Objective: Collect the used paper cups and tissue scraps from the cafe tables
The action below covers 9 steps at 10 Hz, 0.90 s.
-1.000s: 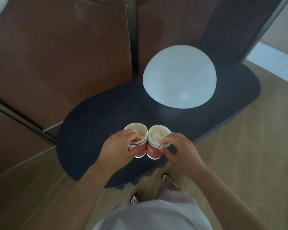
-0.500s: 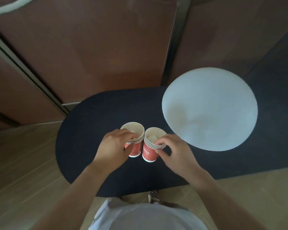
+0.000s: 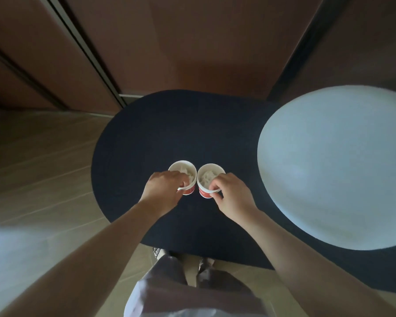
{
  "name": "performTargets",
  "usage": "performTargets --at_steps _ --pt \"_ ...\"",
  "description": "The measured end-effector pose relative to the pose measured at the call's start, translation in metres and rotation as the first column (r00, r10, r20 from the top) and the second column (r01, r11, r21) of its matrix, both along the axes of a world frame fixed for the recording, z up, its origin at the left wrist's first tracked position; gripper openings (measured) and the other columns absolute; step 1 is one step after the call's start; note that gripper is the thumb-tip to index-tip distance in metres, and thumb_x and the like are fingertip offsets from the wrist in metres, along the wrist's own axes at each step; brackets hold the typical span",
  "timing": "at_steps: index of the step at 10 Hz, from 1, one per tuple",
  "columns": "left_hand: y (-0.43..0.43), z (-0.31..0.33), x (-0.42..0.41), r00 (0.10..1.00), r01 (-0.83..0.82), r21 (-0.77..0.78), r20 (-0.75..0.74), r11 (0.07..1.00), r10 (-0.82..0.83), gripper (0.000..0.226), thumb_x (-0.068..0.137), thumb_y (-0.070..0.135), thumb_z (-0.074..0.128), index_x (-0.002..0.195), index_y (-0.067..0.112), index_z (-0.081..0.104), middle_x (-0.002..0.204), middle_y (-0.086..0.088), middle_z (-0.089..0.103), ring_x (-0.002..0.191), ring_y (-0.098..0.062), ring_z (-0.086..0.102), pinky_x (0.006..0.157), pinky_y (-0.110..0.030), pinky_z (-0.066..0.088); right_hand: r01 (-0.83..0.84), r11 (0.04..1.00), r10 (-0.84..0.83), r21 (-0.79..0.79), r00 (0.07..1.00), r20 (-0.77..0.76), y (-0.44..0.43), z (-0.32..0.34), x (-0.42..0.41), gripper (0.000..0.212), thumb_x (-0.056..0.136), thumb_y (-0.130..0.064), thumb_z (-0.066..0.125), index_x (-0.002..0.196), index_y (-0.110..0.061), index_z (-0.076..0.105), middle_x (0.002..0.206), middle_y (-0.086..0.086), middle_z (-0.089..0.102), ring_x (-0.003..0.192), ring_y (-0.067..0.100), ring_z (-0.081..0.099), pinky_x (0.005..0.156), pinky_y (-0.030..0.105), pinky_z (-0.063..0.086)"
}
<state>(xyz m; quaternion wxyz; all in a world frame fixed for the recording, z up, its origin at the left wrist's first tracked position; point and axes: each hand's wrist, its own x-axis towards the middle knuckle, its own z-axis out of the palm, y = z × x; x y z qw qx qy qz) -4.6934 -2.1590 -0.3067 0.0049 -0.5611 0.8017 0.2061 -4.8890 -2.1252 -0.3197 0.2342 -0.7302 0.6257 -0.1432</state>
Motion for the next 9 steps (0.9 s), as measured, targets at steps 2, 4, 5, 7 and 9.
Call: performTargets --at_steps 2,4,5,7,9 --pt "-0.001 -0.039 -0.007 0.991 0.018 0.035 0.134 0.999 -0.023 0.022 0.084 0.016 0.059 0.105 0.022 0.062 0.104 0.003 0.067 0.097 -0.024 0.06 0.087 -0.034 0.043 -0.065 0.995 0.069 0.072 0.996 -0.058 -0.012 -0.034 -0.003 0.011 0.075 -0.004 0.067 0.077 -0.012 0.06 0.084 0.001 0.065 0.081 0.024 0.057 0.065 0.03 0.04" --pt "0.002 -0.062 -0.009 0.98 -0.054 0.062 0.195 0.997 0.041 0.022 0.084 0.014 0.057 0.103 0.024 0.059 0.103 0.002 0.064 0.093 -0.023 0.058 0.084 -0.032 0.043 -0.123 0.984 0.134 0.13 0.988 -0.075 -0.008 -0.05 -0.006 0.011 0.078 -0.004 0.061 0.087 -0.01 0.06 0.095 0.003 0.063 0.09 0.024 0.054 0.07 0.033 0.041" --pt "0.001 -0.066 -0.012 0.975 -0.084 0.084 0.214 0.993 0.065 0.024 0.084 0.015 0.055 0.106 0.026 0.058 0.105 0.001 0.063 0.093 -0.024 0.058 0.083 -0.031 0.043 -0.129 0.981 0.141 0.146 0.987 -0.074 -0.009 -0.053 -0.005 0.013 0.079 -0.002 0.06 0.088 -0.011 0.059 0.097 0.0 0.061 0.094 0.022 0.051 0.069 0.03 0.039" --pt "0.003 -0.056 -0.015 0.974 -0.117 0.07 0.202 0.991 0.101 0.029 0.082 0.021 0.062 0.11 0.025 0.058 0.11 0.005 0.062 0.102 -0.021 0.056 0.087 -0.033 0.042 -0.151 0.975 0.163 0.161 0.985 -0.064 -0.013 -0.054 -0.003 0.021 0.08 -0.005 0.061 0.098 -0.015 0.059 0.106 -0.002 0.058 0.102 0.02 0.048 0.072 0.028 0.04" --pt "0.011 -0.037 -0.012 0.982 -0.133 0.052 0.144 0.99 0.125 0.032 0.084 0.026 0.061 0.115 0.025 0.055 0.115 0.006 0.06 0.105 -0.02 0.055 0.087 -0.033 0.041 -0.136 0.984 0.137 0.112 0.991 0.001 -0.01 -0.047 -0.003 0.023 0.078 -0.012 0.067 0.1 -0.015 0.06 0.107 -0.002 0.061 0.102 0.02 0.05 0.069 0.028 0.04"
